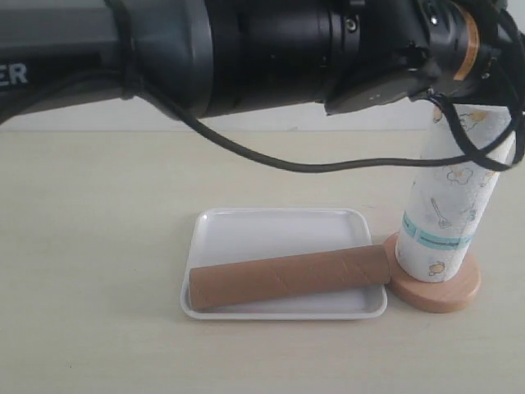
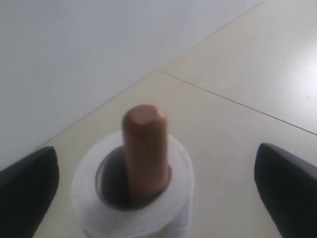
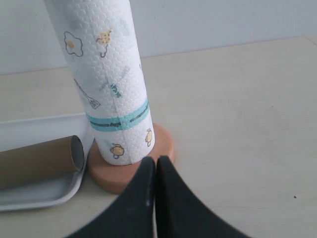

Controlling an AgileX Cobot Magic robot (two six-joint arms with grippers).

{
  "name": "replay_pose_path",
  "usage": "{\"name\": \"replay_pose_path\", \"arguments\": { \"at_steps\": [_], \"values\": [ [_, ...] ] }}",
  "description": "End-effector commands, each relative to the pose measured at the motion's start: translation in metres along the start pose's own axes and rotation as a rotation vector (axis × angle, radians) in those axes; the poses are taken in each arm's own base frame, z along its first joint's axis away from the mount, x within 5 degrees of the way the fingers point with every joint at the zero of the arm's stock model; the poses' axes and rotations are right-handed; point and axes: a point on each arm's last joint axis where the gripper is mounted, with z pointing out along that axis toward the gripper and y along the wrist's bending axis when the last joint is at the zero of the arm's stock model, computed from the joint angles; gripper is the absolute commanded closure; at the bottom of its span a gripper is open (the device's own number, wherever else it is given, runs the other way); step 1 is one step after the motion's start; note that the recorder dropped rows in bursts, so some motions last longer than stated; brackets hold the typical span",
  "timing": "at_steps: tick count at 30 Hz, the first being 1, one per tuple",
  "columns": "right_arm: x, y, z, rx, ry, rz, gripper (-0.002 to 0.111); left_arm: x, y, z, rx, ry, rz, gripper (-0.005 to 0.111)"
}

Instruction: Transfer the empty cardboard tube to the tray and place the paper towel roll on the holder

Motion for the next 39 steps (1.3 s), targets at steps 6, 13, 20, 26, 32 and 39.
{"name": "replay_pose_path", "arguments": {
  "at_steps": [6,13,20,26,32,39],
  "values": [
    [-0.001,0.0,0.0,0.001,-0.011,-0.002,0.108,0.002,-0.032,-0.012,0.016,0.053,0.096,0.01],
    [-0.001,0.0,0.0,0.001,-0.011,-0.002,0.108,0.01,-0.022,-0.016,-0.08,0.166,0.078,0.08],
    [-0.001,0.0,0.0,0.001,-0.011,-0.002,0.108,0.006,-0.014,-0.032,-0.14,0.227,0.011,0.102],
    [-0.001,0.0,0.0,0.001,-0.016,-0.002,0.108,0.028,-0.02,-0.047,-0.023,0.193,-0.003,0.102],
    [-0.001,0.0,0.0,0.001,-0.016,-0.002,0.108,0.078,-0.027,-0.086,0.198,0.161,-0.074,0.102],
    [-0.001,0.0,0.0,0.001,-0.016,-0.002,0.108,0.123,-0.019,-0.137,0.289,0.202,-0.098,0.102]
  ]
}}
